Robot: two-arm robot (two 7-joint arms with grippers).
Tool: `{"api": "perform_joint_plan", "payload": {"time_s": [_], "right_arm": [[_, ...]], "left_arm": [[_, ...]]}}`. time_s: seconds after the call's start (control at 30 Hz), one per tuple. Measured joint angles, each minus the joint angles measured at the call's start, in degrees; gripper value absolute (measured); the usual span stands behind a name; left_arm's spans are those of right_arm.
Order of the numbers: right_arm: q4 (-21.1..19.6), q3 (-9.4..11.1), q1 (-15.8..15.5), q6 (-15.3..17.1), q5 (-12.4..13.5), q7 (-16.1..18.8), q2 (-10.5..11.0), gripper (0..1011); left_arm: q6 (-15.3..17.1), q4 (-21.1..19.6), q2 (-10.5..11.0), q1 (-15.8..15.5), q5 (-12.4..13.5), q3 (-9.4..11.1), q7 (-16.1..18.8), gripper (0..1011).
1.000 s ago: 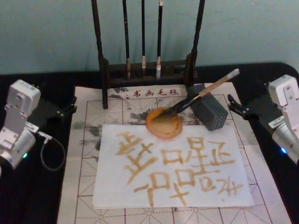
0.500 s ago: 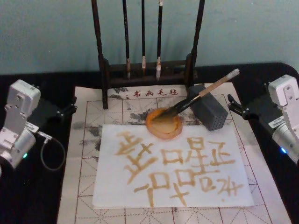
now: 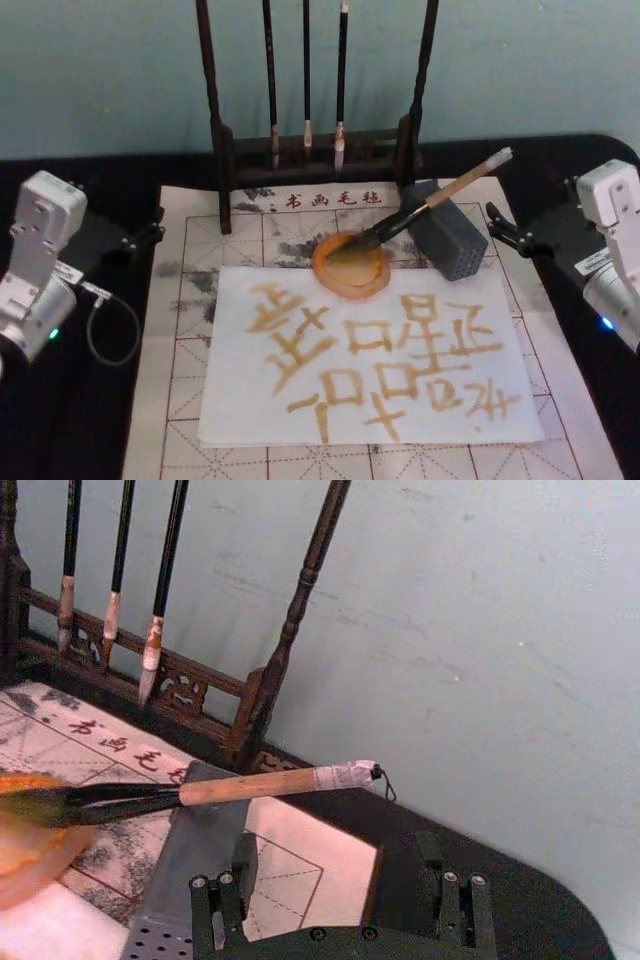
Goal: Pick up the brush from the inkstone, write on the paper, then place the brush back to its original position.
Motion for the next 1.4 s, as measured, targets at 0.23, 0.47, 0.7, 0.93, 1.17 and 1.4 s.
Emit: {"api": "perform_joint_plan", "payload": {"time_s": [0.23, 0.47, 0.7, 0.93, 1.17, 1.4], "right_arm": [[-2.79, 2.94, -2.08, 3.47, 5.51, 3.46, -0.19, 1000], [-5.55, 7.19, -4.13, 10.93, 15.56, 7.94, -1.41, 1000], [-6.57, 11.03, -4.72, 18.56, 24.38, 10.35, -4.62, 1000], [-6.44, 13.64, -4.26, 23.25, 31.36, 10.19, -8.10, 1000], [-4.17, 15.37, -2.21, 26.77, 38.15, 8.40, -11.18, 1000], [-1.85, 17.19, -0.17, 29.68, 44.46, 5.64, -14.15, 1000]], "left_arm": [[0.00, 0.00, 0.00, 0.00, 0.00, 0.00, 0.00, 1001], [0.00, 0.00, 0.00, 0.00, 0.00, 0.00, 0.00, 1001], [0.00, 0.00, 0.00, 0.00, 0.00, 0.00, 0.00, 1001], [0.00, 0.00, 0.00, 0.00, 0.00, 0.00, 0.00, 1001], [0.00, 0.00, 0.00, 0.00, 0.00, 0.00, 0.00, 1001], [0.00, 0.00, 0.00, -0.01, 0.00, 0.00, 0.00, 1001]]}}
